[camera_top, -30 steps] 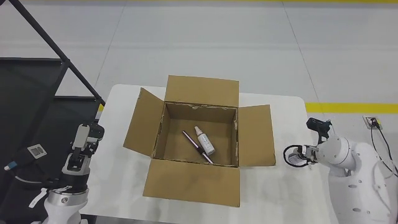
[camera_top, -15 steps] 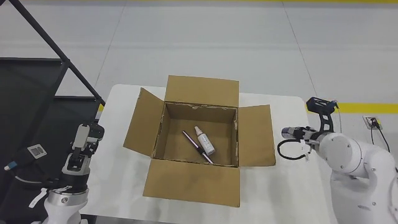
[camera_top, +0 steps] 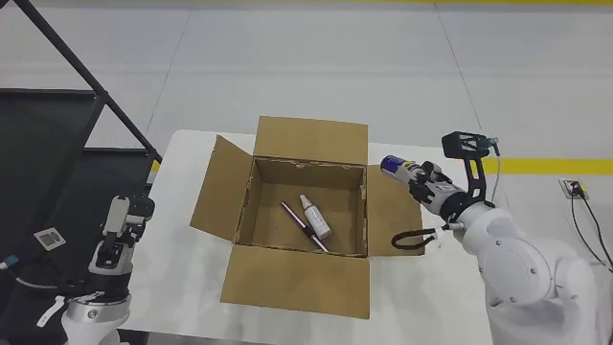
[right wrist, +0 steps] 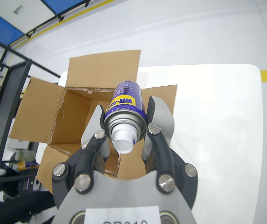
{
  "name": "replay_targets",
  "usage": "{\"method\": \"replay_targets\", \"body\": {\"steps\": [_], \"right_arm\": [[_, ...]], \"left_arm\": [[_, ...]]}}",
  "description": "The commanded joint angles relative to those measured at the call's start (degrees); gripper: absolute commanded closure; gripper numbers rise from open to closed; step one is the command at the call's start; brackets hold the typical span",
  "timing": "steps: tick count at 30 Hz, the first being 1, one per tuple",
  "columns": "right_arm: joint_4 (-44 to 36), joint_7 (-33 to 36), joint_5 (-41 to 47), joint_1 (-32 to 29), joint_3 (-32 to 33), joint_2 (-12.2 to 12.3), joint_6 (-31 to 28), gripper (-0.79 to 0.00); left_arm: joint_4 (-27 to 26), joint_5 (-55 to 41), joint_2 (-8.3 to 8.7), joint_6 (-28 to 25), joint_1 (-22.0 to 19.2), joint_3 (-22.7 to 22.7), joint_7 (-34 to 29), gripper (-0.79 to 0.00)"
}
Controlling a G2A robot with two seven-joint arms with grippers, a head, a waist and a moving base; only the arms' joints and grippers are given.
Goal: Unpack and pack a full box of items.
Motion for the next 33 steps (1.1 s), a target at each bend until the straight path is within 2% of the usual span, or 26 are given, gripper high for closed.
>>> {"method": "replay_targets", "body": {"steps": [1, 8, 16, 20, 24, 33], "right_arm": [[2.0, 2.59, -1.92, 2.29, -4.09, -0.05, -1.45, 0.0], [13.81, 7.73, -9.04, 12.67, -18.95, -1.59, -0.32, 0.0], [28.16, 10.28, -10.31, 22.77, -30.17, -4.57, 3.03, 0.0], [36.69, 10.93, -8.71, 27.49, -34.27, -6.44, 3.66, 0.0], [44.12, 8.72, -8.19, 30.9, -37.28, -8.27, 5.56, 0.0], [56.89, 7.27, -7.84, 36.41, -42.85, -12.34, 7.77, 0.0]], "left_arm": [[-0.03, 0.03, -0.04, 0.11, 0.14, -0.08, 0.2, -0.785], [-0.08, 0.02, -0.08, 0.04, 0.3, -0.18, 0.5, -0.785], [-0.08, 0.02, -0.08, 0.04, 0.3, -0.18, 0.5, -0.785], [-0.08, 0.02, -0.08, 0.04, 0.3, -0.18, 0.5, -0.785], [-0.08, 0.02, -0.08, 0.04, 0.3, -0.18, 0.5, -0.785], [-0.08, 0.02, -0.08, 0.04, 0.3, -0.18, 0.5, -0.785]]}}
